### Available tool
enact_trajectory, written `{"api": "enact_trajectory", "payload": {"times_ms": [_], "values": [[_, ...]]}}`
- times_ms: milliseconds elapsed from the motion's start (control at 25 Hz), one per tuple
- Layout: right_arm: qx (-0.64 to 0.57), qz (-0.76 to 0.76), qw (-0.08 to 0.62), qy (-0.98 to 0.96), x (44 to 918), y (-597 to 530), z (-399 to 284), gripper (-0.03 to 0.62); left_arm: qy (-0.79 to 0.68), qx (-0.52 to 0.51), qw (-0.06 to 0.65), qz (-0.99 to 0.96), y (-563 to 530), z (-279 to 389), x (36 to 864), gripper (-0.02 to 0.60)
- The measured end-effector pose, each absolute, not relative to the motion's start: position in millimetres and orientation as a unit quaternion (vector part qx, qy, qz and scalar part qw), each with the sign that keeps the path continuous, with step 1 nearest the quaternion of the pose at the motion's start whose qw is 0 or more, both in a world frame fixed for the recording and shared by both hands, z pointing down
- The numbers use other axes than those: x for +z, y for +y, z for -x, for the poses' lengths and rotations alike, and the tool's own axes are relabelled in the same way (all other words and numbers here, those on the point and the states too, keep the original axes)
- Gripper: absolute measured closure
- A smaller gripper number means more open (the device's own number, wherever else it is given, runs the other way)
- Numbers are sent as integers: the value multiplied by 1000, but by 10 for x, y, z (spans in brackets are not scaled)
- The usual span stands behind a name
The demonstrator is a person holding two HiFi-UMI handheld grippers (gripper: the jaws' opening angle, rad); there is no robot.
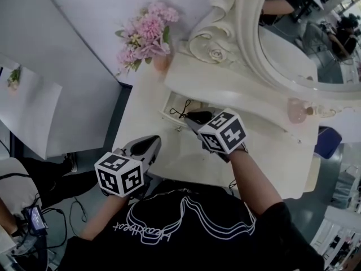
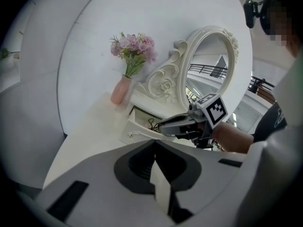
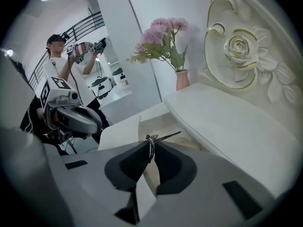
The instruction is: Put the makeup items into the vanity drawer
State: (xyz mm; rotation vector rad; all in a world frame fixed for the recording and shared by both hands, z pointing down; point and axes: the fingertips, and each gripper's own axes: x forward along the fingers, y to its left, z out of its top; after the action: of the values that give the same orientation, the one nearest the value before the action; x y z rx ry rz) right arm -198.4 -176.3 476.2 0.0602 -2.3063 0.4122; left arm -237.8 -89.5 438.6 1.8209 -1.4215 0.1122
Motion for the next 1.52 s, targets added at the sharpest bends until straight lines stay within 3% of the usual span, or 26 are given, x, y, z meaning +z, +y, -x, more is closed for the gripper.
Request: {"api": "enact_trajectory", "payload": {"times_ms": [200,360,720,840,1080,1280,1520], "values": [[195,-26,372,-907,4729,-1771,1983,522,-564,38,401,-721,-926,2414,4364,577],[198,-38,361,-910,4692,-1751,1938,396,-564,36,394,-725,-910,2419,4304,577],[198,-118,262,-937,4184,-1620,1533,368,-543,38,355,-760,-762,2201,3984,577],[193,-135,210,-949,3928,-1446,1342,390,-527,37,326,-784,-713,2044,3786,577],[177,-159,108,-965,3467,-1055,1022,589,-492,27,268,-828,-625,1787,3442,577],[165,-133,41,-976,3114,-732,837,589,-467,24,226,-854,-493,1491,3142,577],[165,-133,22,-977,2930,-515,514,588,-459,17,206,-864,-323,1162,2908,577]]}}
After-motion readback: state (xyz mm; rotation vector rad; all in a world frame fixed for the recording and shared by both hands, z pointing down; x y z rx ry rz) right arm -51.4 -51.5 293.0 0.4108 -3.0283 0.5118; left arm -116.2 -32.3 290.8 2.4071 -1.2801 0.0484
